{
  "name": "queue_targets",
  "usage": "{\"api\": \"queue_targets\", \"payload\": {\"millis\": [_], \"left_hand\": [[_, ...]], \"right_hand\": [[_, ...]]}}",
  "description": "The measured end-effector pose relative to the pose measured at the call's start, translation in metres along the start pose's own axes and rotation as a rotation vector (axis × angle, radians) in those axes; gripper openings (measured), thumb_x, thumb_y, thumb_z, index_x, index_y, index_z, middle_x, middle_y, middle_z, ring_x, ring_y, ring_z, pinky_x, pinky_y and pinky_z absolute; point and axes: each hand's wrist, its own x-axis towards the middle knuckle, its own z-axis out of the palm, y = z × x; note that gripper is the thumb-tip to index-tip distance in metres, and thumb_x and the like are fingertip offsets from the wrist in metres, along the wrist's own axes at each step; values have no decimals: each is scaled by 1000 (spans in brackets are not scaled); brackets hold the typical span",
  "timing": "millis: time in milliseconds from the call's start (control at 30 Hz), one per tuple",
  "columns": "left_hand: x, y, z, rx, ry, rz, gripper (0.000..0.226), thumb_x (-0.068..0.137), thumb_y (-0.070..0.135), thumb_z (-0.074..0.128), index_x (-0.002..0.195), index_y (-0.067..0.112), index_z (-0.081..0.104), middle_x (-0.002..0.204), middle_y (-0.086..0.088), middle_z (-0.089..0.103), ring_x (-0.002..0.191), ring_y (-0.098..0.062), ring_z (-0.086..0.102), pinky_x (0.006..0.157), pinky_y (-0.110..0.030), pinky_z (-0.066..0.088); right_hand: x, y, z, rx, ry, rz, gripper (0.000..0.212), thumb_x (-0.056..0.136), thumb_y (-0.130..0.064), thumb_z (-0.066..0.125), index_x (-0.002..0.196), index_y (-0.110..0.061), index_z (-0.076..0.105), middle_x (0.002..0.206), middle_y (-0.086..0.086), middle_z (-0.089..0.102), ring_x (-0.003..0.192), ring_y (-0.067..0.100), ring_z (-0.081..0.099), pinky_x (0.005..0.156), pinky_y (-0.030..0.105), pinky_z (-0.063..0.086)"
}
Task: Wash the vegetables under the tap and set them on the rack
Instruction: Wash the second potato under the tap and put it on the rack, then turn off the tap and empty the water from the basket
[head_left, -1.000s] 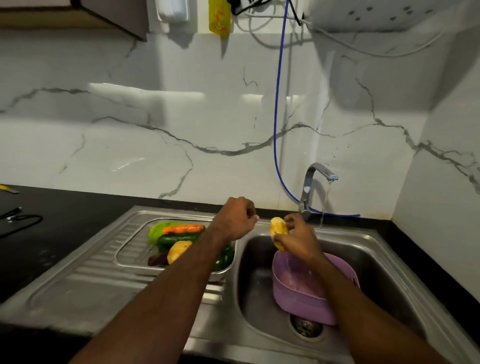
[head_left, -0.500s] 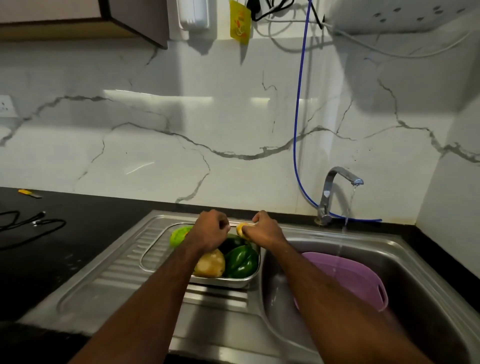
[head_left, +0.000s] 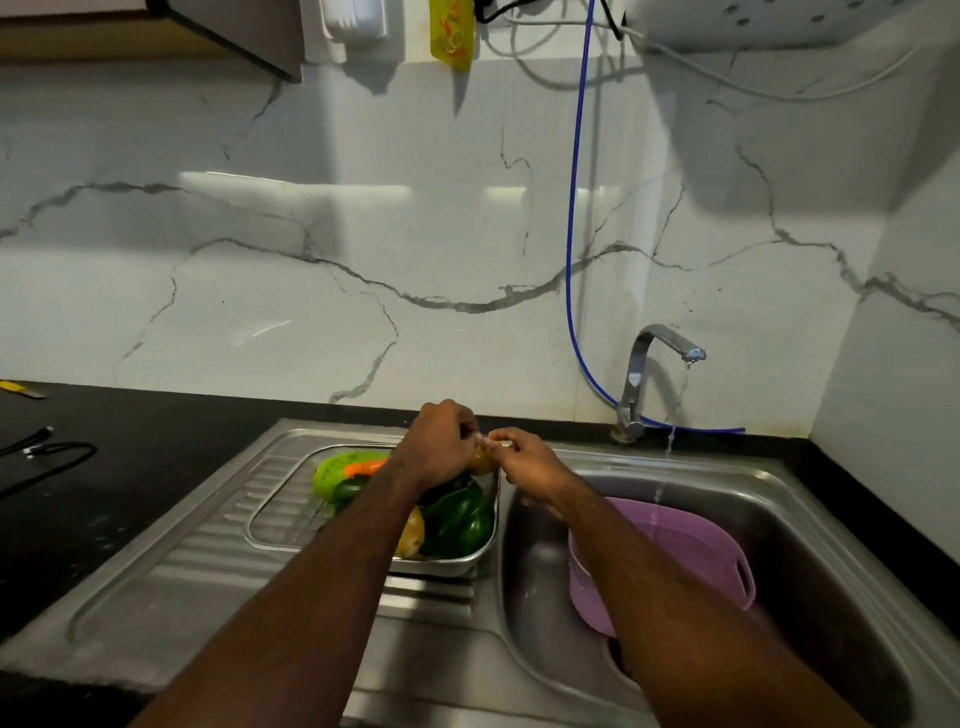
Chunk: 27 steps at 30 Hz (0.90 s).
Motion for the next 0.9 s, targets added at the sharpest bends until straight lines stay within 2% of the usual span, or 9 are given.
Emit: {"api": "queue_targets", "payload": {"millis": [100,200,333,467,600,733,833,900], "left_hand": [[9,18,11,-8,4,20,12,89,12,64,90,9,76,83,-3,71,77,-14,65,65,-22,48],[19,34,32,-35,-2,36,11,91,13,65,93,9,76,82,1,67,76,-11,62,67,-20,44],[33,59,72,-63,-37,70,10,89,16,67,88,11,76,83,-3,72,76,-15,63,69,-22,44],[40,78,118,-107,-91,85,9,88,18,67,88,14,75,85,-2,72,78,-14,65,70,-24,48],[47,89,160,-188,-143,117,13,91,15,63,90,15,76,85,-1,74,76,-11,65,70,-23,49],[57,86,194,-356,-57,15,13,91,11,66,91,12,78,80,3,72,75,-11,65,72,-21,46],[68,83,218,-459,-8,-98,11,91,13,68,93,12,78,77,4,70,73,-11,64,72,-27,51],[78,84,226,-526,47,-153,10,90,11,69,94,10,78,78,2,70,69,-8,62,70,-25,48]], "right_hand": [[-4,11,-15,37,33,27,31,103,-49,52,127,-30,62,123,-1,63,104,20,60,64,32,50],[-10,32,-38,75,101,43,24,103,-44,56,119,-28,65,117,-2,66,98,18,61,61,30,48],[-24,78,-76,116,242,74,5,100,-20,64,103,-23,67,106,4,71,93,17,65,75,30,52],[-31,128,-99,70,383,142,12,97,-15,66,96,-27,68,98,-2,71,96,17,67,84,34,55],[-32,159,-110,-1,423,147,21,93,-7,67,85,-26,68,86,-6,71,86,14,66,80,32,53],[-20,168,-121,-12,437,153,24,87,-4,69,72,-24,71,75,-5,73,78,15,68,80,35,54],[-14,168,-129,-31,494,194,20,88,-12,67,73,-24,72,76,-6,74,79,16,70,81,34,56],[-12,168,-130,-37,513,197,22,87,-13,67,69,-25,71,75,-4,75,81,19,72,83,37,58]]}}
